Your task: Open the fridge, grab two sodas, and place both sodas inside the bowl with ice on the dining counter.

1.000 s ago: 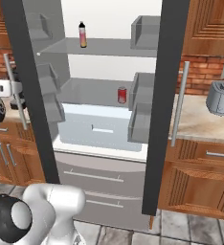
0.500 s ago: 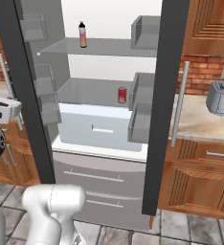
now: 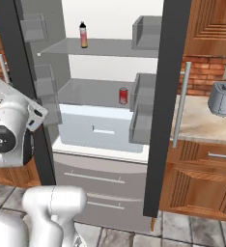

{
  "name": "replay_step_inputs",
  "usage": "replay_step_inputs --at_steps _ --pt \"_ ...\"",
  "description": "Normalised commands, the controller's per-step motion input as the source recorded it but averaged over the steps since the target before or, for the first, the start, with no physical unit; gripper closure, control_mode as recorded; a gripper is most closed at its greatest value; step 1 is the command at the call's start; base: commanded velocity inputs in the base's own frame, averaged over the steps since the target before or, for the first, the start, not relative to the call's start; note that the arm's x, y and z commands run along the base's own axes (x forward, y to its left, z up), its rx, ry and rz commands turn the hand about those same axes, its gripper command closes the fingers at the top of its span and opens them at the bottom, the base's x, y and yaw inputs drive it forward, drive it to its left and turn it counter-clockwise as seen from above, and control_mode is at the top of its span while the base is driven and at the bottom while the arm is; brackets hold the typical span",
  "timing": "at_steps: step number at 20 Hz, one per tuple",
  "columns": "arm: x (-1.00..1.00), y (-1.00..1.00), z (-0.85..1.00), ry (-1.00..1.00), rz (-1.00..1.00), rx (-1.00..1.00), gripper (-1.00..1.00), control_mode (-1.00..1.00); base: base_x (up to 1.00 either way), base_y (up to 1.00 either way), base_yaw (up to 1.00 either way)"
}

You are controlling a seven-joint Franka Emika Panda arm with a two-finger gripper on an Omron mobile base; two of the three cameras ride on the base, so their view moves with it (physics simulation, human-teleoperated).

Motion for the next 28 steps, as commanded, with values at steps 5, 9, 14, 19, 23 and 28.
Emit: replay_step_inputs --at_steps 5,9,14,19,23,28 --pt "0.28 -0.71 0.02 0.06 0.13 0.47 -1.0 -1.0 0.0 0.0 0.0" --pt "0.84 -0.27 -0.04 0.2 0.17 0.35 -1.0 -1.0 0.0 0.0 0.0" --pt "1.0 0.0 -0.14 0.23 0.23 0.25 -1.0 -1.0 0.0 0.0 0.0" --pt "0.93 0.07 -0.11 0.23 0.28 0.11 -1.0 -1.0 0.0 0.0 0.0" --pt "0.75 0.33 -0.06 0.19 0.25 0.01 -1.0 -1.0 0.0 0.0 0.0" --pt "0.26 0.61 -0.04 0.04 0.17 -0.03 -1.0 -1.0 0.0 0.0 0.0"
